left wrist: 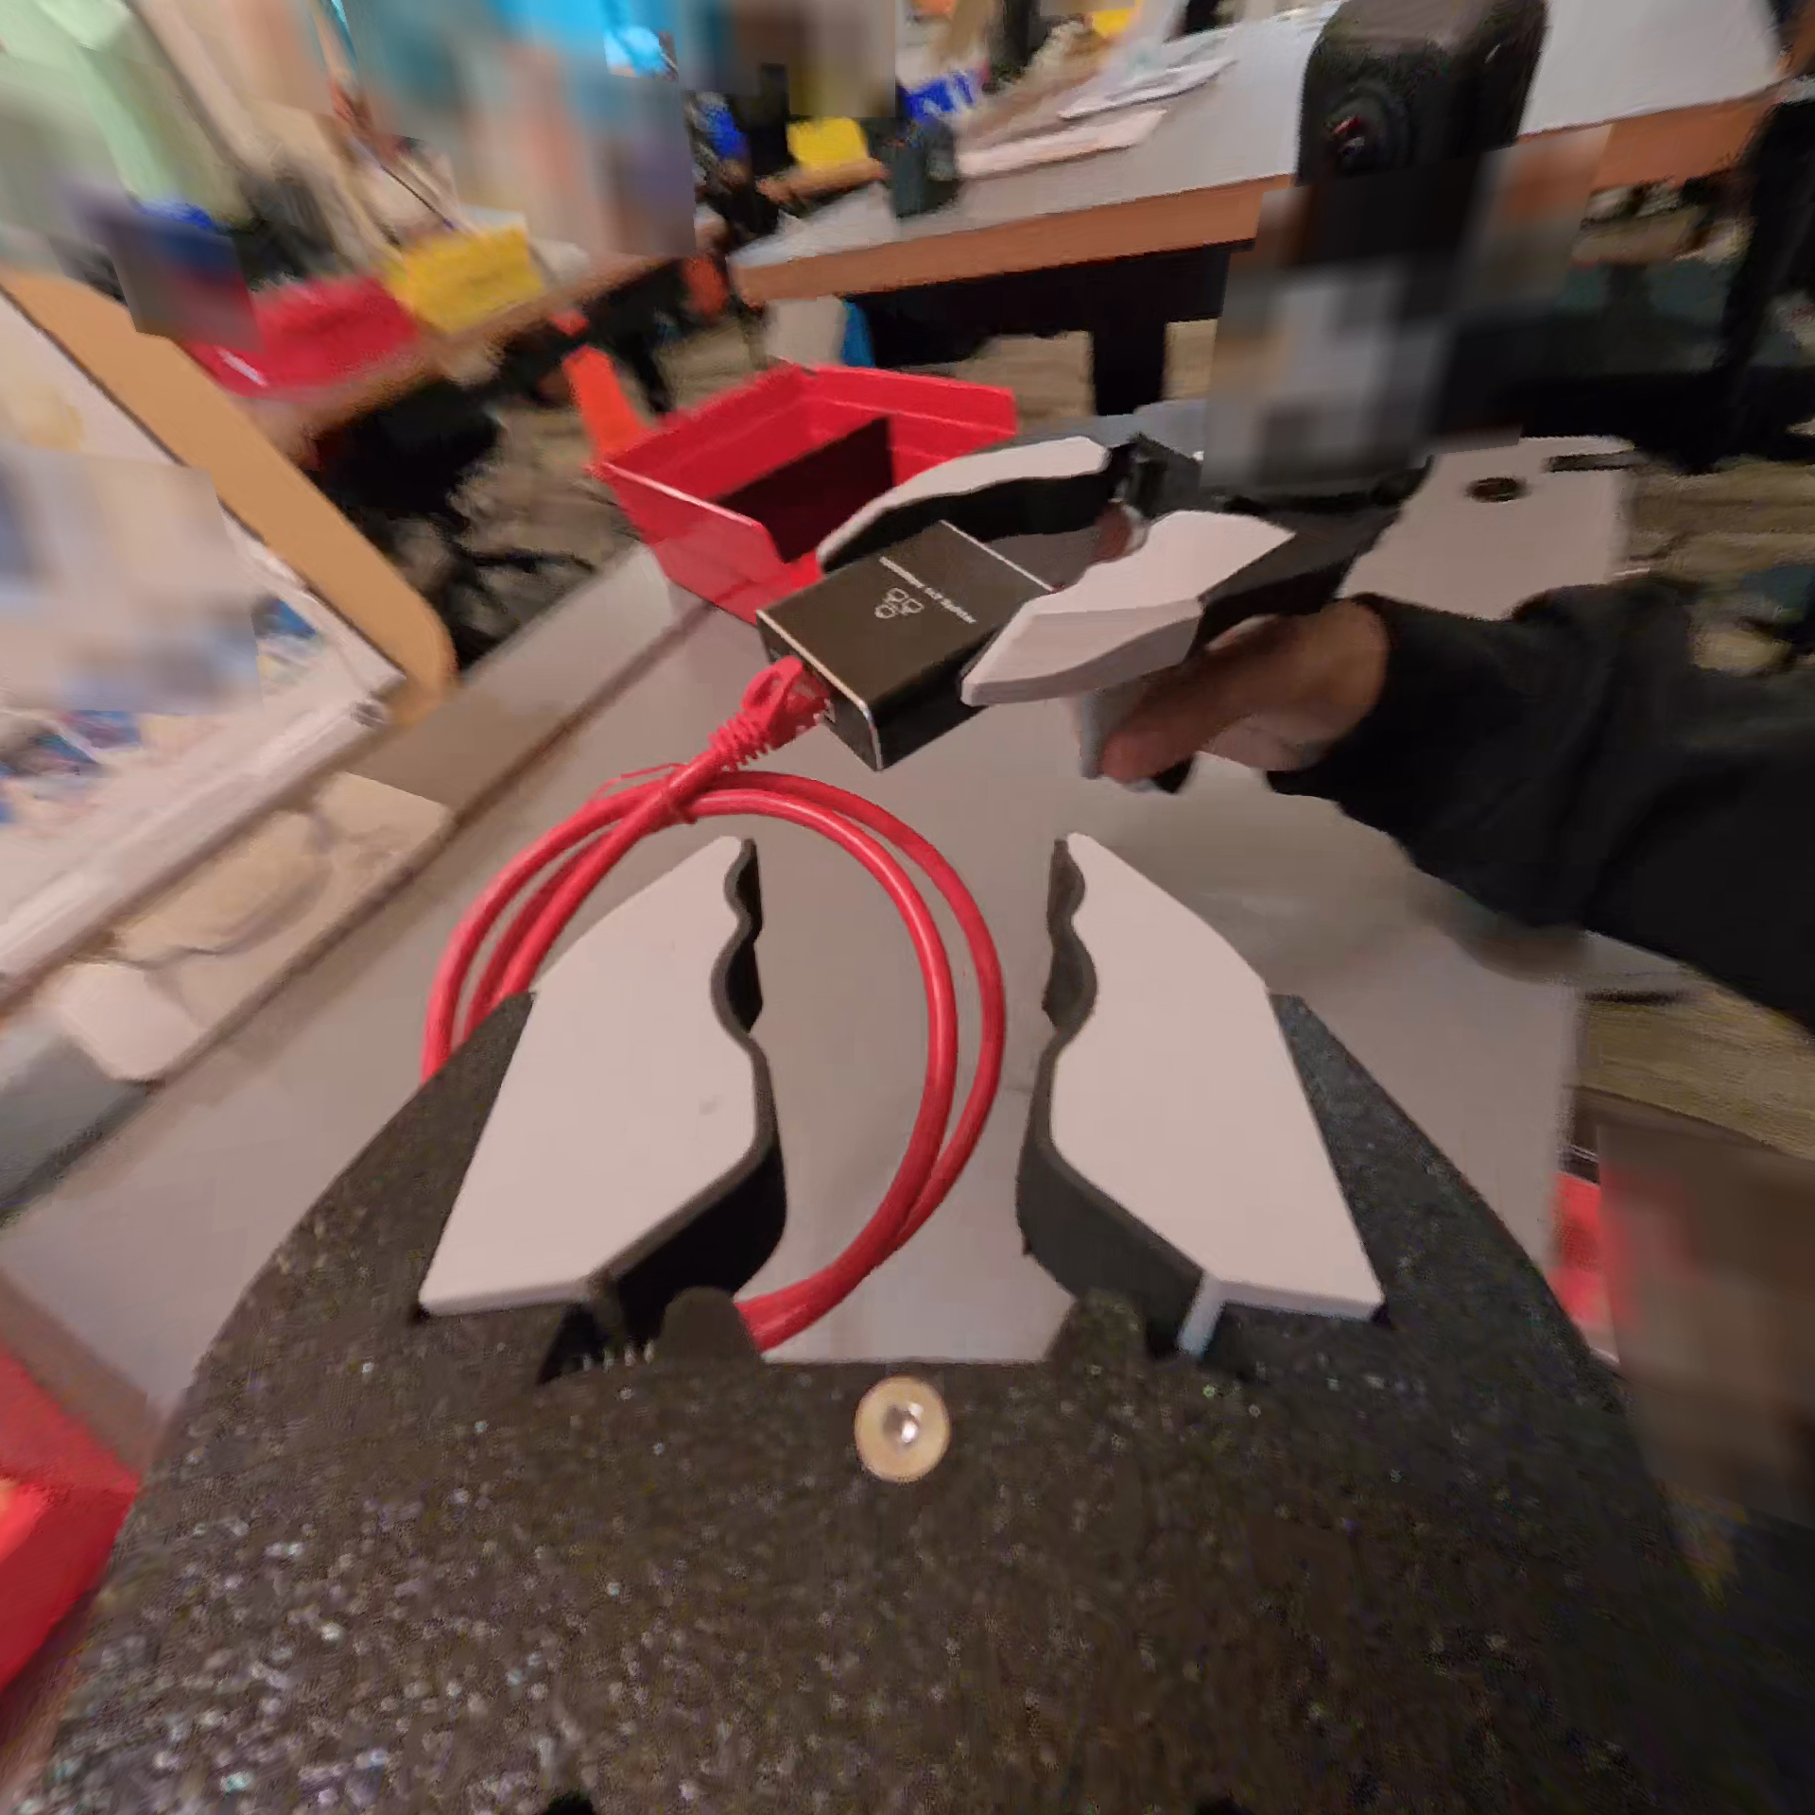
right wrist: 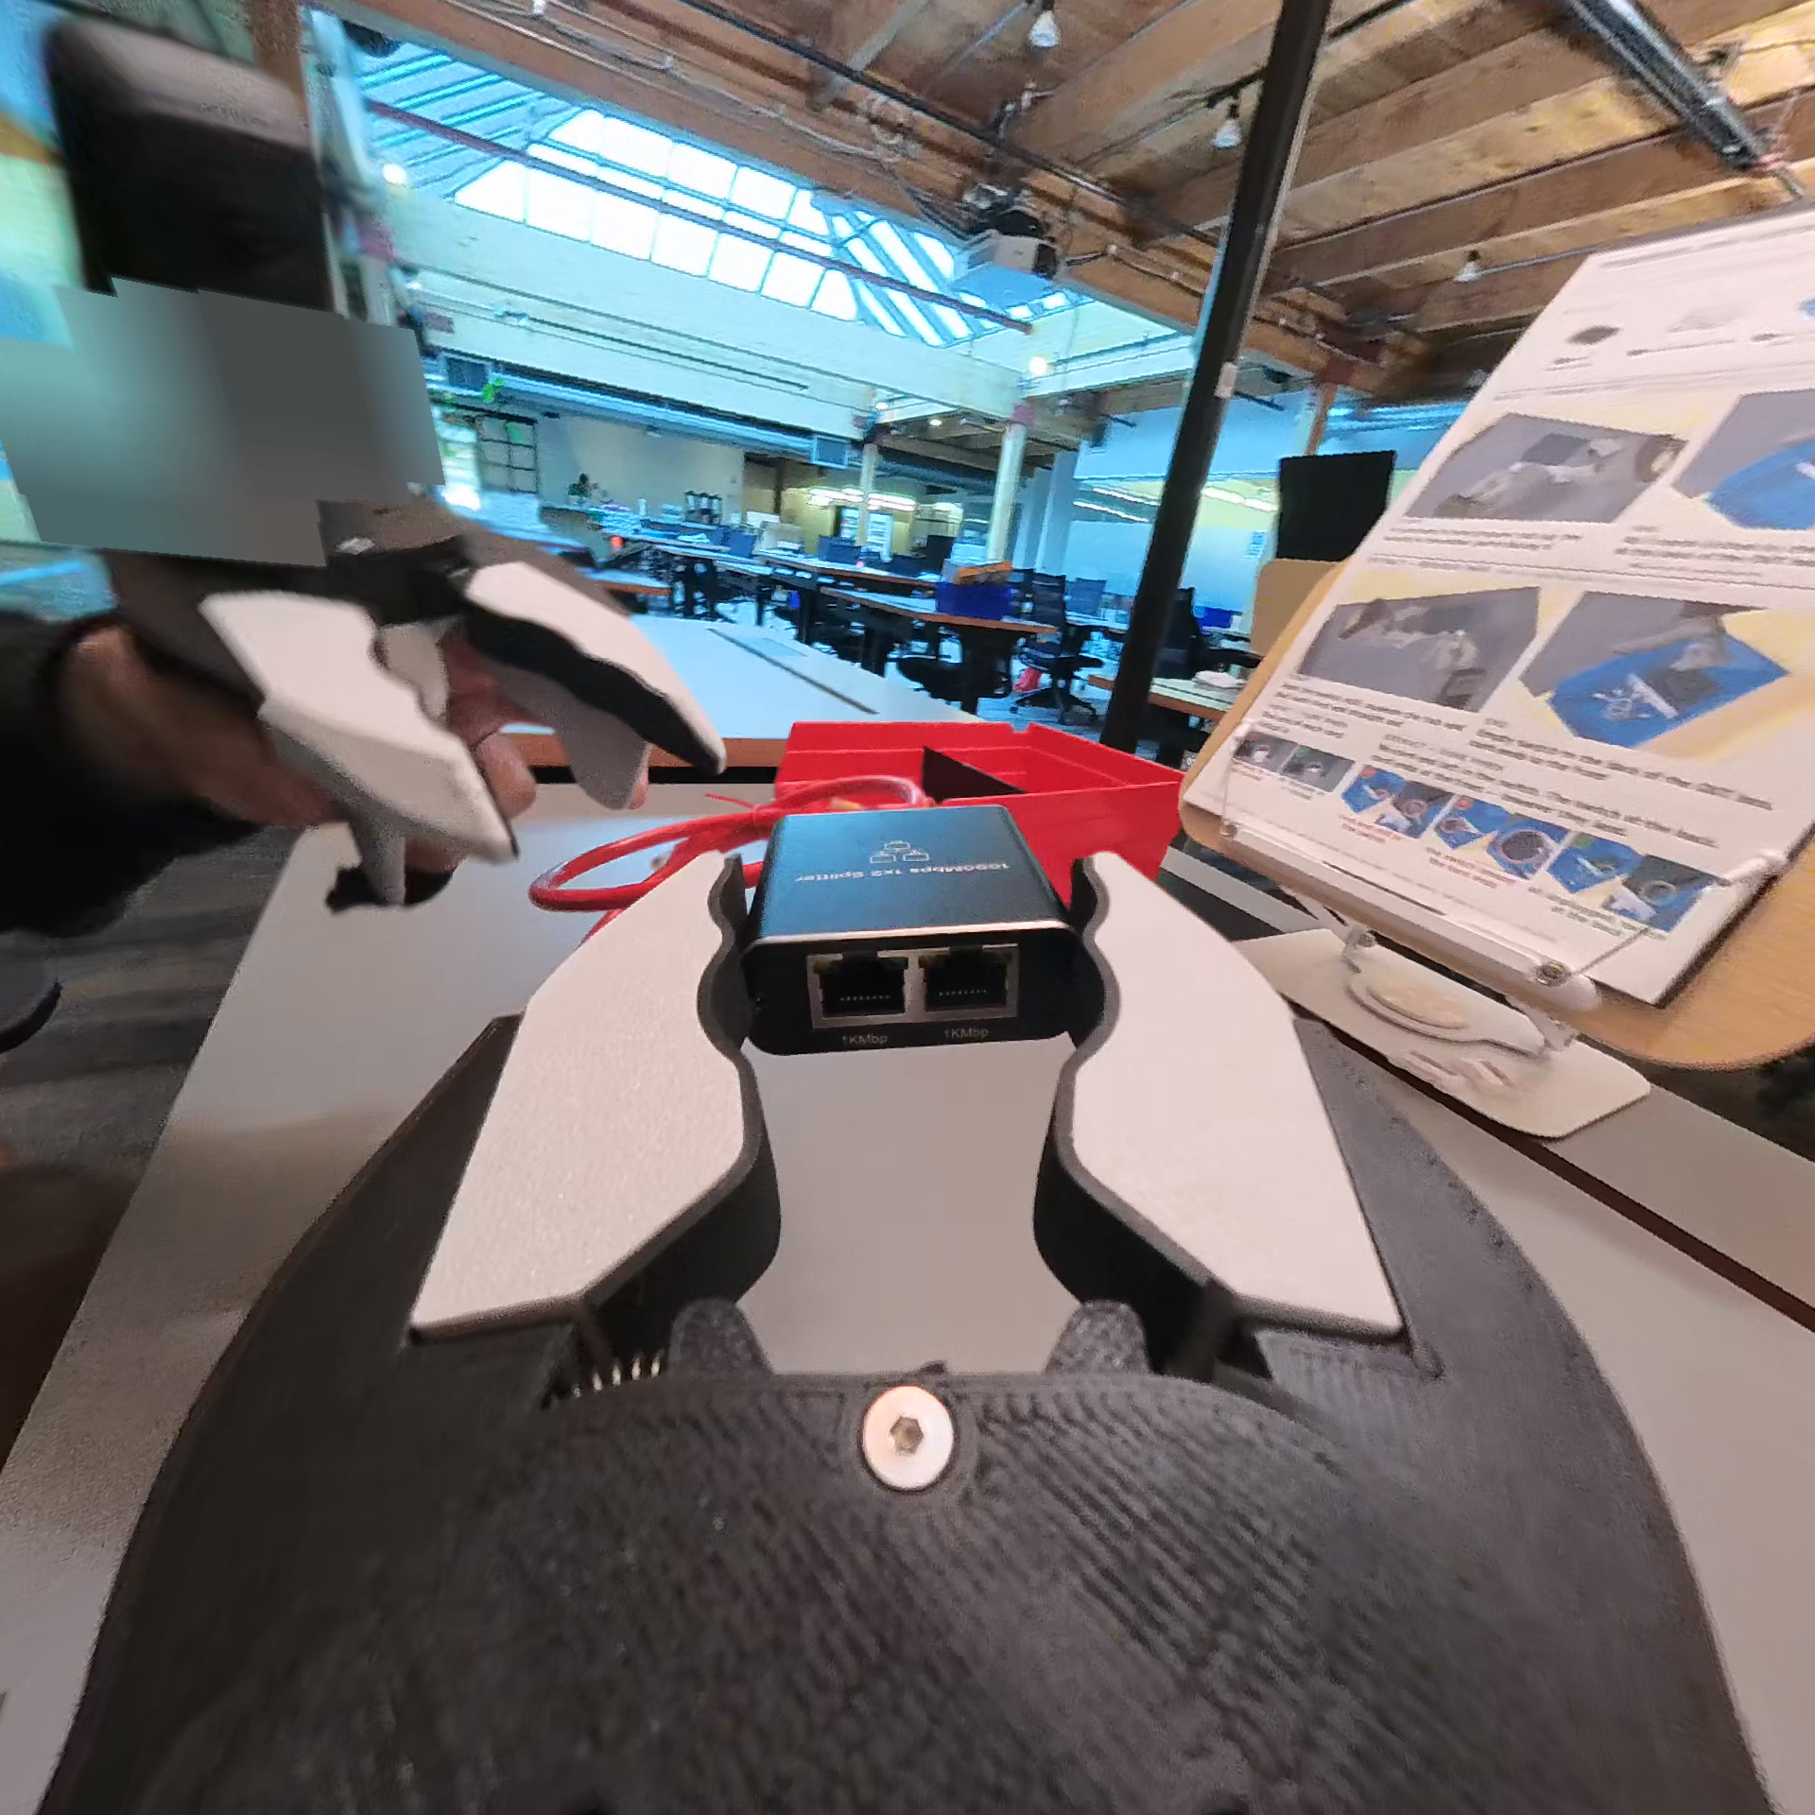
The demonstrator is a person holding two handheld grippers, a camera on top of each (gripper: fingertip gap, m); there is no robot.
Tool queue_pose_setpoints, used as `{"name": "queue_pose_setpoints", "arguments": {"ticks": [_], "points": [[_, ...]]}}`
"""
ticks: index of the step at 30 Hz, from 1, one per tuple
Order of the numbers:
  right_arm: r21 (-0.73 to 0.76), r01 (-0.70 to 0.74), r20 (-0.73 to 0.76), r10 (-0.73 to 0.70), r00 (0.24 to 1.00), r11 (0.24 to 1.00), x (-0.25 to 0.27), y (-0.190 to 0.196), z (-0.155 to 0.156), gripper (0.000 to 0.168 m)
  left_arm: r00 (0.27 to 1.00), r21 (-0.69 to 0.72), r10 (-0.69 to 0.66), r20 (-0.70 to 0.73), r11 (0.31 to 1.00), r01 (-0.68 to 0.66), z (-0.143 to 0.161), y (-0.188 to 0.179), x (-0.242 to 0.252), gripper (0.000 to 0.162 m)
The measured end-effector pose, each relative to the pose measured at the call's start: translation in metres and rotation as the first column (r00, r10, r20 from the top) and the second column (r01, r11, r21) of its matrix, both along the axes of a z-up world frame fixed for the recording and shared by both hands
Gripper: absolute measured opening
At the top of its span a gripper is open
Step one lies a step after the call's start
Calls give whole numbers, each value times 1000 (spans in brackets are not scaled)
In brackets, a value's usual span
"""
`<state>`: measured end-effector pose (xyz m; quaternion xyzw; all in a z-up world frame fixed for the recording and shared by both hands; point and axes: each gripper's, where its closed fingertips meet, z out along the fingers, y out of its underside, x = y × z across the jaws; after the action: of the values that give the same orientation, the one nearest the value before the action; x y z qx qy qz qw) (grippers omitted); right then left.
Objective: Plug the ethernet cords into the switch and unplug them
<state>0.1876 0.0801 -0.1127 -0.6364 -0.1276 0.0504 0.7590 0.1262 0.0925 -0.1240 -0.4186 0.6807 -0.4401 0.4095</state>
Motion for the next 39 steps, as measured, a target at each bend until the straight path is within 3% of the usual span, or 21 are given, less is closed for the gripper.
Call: {"name": "queue_pose_setpoints", "arguments": {"ticks": [5, 8, 11, 15, 18, 22, 25, 28, 30, 32, 34, 36, 39], "points": [[3, 43, -124, -42, 991, 999, 0, 7, 12, 64, 969, 276, 134, 206, 942, -189, 11, 12, 12, 51], [-18, 49, -198, -52, 979, 999, -3, 12, 16, 64, 949, 439, 112, 295, 866, -239, 18, 19, 18, 46], [-50, 58, -223, -68, 972, 997, -2, 14, 16, 64, 952, 524, 96, 292, 816, -243, 19, 21, 21, 46], [-91, 130, -240, -148, 959, 987, 1, 16, 17, 64, 962, 676, 63, 264, 699, -231, 16, 18, 20, 51], [-106, 157, -206, -176, 963, 982, -6, 20, 18, 64, 964, 749, 56, 260, 618, -238, 10, 16, 25, 55], [-138, 143, -186, -167, 968, 980, -24, 26, 19, 64, 953, 830, 40, 302, 481, -283, 11, 20, 33, 49], [-137, 105, -185, -130, 974, 985, -37, 28, 22, 63, 949, 845, -5, 316, 457, -279, 9, 20, 37, 28], [-128, 96, -163, -116, 980, 987, -38, 26, 24, 63, 937, 819, -30, 347, 497, -287, 13, 19, 37, 25], [-166, 38, -161, -65, 985, 985, -40, 23, 22, 63, 931, 861, -93, 353, 422, -284, 15, 19, 36, 25], [-151, -34, -200, 4, 980, 988, -39, 14, 29, 67, 926, 881, -155, 344, 395, -260, 19, 18, 35, 25], [-75, -107, -324, 77, 943, 992, -29, -1, 45, 72, 904, 882, -236, 357, 403, -244, 28, 16, 30, 25], [-42, -184, -466, 144, 873, 982, -15, -14, 50, 64, 863, 896, -347, 367, 383, -227, 35, 9, 23, 25], [-42, -403, -668, 274, 692, 914, -20, -18, 37, 60, 831, 942, -452, 324, 235, -240, 34, 0, 19, 25]]}}
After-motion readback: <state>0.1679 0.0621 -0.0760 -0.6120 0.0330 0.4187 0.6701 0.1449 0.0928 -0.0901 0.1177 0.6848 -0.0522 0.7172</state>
